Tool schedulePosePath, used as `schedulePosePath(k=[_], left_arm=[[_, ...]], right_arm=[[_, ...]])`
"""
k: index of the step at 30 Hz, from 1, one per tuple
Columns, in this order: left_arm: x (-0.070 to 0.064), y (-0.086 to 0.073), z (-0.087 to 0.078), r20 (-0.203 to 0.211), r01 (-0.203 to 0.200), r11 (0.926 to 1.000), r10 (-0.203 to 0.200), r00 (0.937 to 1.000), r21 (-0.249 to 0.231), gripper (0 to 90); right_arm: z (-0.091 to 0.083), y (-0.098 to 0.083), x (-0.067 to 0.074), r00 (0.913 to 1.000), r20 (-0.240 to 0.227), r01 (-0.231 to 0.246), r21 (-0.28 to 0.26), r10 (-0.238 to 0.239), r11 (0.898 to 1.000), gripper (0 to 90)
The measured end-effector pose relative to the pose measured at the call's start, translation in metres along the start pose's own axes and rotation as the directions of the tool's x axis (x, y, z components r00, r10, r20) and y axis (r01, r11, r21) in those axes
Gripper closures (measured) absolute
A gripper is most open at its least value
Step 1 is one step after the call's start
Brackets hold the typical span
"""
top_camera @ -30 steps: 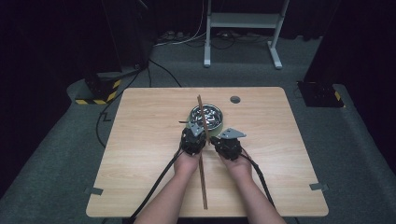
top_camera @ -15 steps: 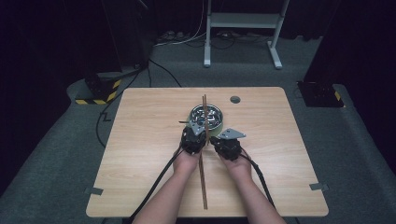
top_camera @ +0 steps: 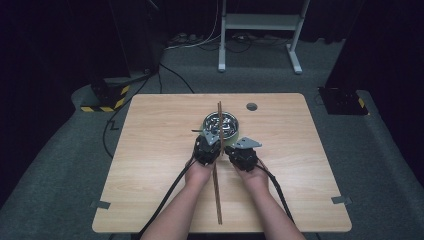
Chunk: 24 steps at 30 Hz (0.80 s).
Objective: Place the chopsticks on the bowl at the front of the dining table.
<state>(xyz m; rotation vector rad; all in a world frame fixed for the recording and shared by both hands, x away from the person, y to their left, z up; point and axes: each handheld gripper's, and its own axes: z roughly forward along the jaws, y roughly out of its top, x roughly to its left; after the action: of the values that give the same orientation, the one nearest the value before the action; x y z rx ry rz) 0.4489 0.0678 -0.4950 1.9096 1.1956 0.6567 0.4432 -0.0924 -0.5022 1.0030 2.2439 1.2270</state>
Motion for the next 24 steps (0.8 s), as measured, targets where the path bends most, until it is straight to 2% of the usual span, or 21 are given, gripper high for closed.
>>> schedulePosePath(k=[19,24], left_arm=[[0.0018,-0.0001,0.0004,0.001,-0.005,1.0000,0.005,1.0000,0.001,76.1],[0.0016,0.0003,-0.0021,0.001,-0.009,1.0000,0.009,1.0000,-0.002,75.4]], right_arm=[[0.0007,0.0003,0.0006,0.9999,0.007,0.007,-0.004,-0.007,1.000,83.6],[-0.0002,0.0002,0.0000,1.0000,0.007,-0.003,-0.005,0.003,1.000,83.4]])
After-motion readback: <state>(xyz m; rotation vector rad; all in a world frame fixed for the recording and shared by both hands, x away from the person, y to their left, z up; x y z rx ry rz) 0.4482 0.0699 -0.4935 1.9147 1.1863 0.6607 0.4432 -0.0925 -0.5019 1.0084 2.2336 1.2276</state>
